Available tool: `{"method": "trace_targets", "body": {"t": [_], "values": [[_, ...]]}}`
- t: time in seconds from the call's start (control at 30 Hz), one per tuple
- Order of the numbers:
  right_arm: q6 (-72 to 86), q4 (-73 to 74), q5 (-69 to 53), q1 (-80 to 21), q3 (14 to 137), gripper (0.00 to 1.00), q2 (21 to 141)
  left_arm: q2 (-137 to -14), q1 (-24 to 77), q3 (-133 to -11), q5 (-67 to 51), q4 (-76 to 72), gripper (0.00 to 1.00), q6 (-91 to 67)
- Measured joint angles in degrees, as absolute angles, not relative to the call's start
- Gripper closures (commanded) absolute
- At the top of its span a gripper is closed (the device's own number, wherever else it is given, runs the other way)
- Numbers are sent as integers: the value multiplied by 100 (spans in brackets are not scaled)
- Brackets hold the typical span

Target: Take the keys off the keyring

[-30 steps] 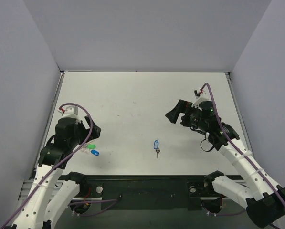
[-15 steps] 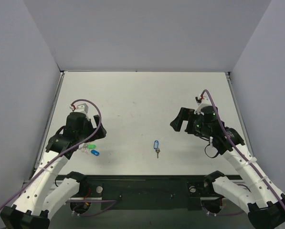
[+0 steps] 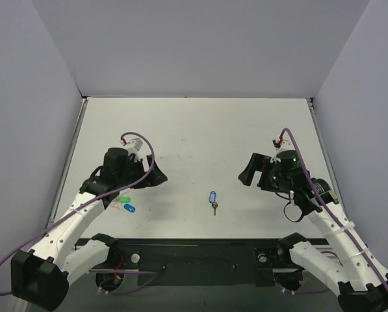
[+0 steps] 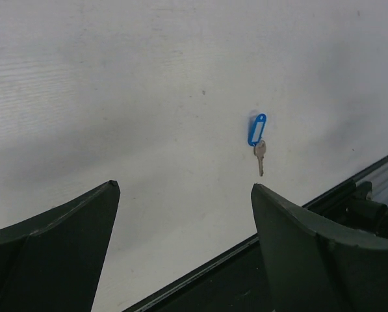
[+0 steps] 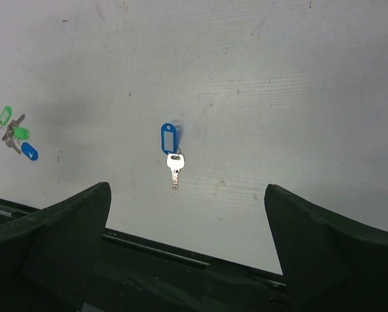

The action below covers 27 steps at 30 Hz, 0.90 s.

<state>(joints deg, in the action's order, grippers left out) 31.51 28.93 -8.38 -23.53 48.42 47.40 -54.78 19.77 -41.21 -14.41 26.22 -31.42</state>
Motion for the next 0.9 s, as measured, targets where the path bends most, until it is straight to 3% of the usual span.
{"method": "trace_targets", "body": {"t": [0.33,0.9], "values": [[3433,3065,-1302,-2167,4615,0,4362,-7024,3194,-4156,-2550,967,14,-2958],[3623,3378,-1704,-2097,4576,0,3533,-9780,4088,-5435,-2816,-139,25,-2672]]}}
